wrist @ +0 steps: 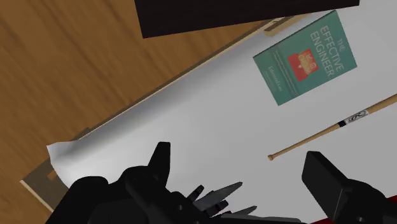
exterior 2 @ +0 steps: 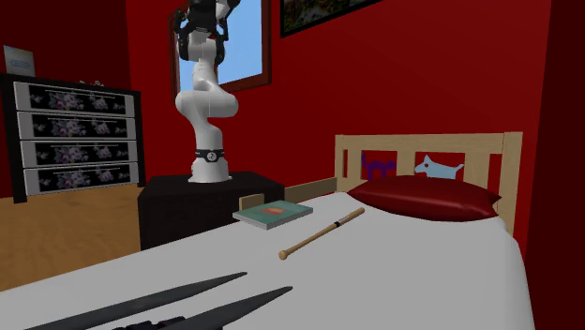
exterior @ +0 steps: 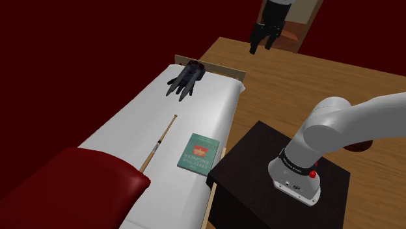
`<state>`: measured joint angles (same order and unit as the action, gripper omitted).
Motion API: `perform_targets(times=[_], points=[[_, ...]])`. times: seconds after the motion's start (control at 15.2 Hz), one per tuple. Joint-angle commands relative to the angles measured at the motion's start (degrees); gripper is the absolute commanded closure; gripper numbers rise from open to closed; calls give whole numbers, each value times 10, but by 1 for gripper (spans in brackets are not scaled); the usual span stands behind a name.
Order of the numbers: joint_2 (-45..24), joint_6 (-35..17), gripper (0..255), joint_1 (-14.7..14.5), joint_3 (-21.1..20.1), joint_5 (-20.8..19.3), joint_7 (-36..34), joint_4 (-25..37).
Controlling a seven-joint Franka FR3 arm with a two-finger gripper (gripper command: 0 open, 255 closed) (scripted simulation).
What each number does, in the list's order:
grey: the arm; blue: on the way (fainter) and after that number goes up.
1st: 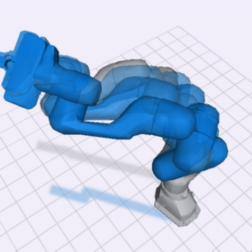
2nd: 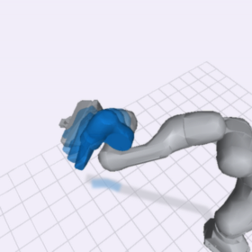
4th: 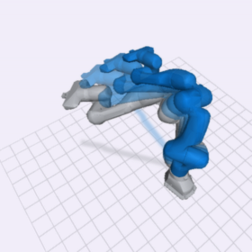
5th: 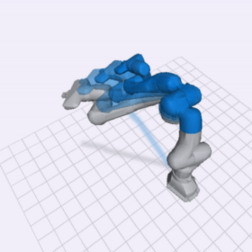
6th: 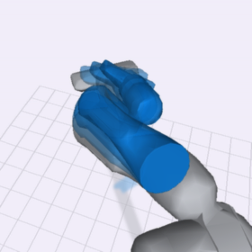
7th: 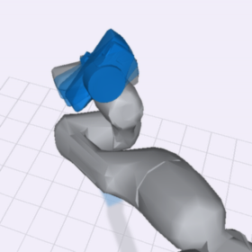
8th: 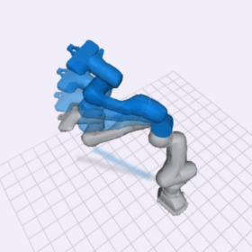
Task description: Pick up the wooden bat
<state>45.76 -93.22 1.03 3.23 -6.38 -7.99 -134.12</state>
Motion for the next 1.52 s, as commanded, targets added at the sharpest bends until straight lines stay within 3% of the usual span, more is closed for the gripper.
perform_targets(times=[0.0,0.73,1.45], points=[[0,0,0,0,0,0,0,0],[-61,-166,0,-4,-101,74,-199,-122],[-249,-359,0,1,-208,114,-400,-134]])
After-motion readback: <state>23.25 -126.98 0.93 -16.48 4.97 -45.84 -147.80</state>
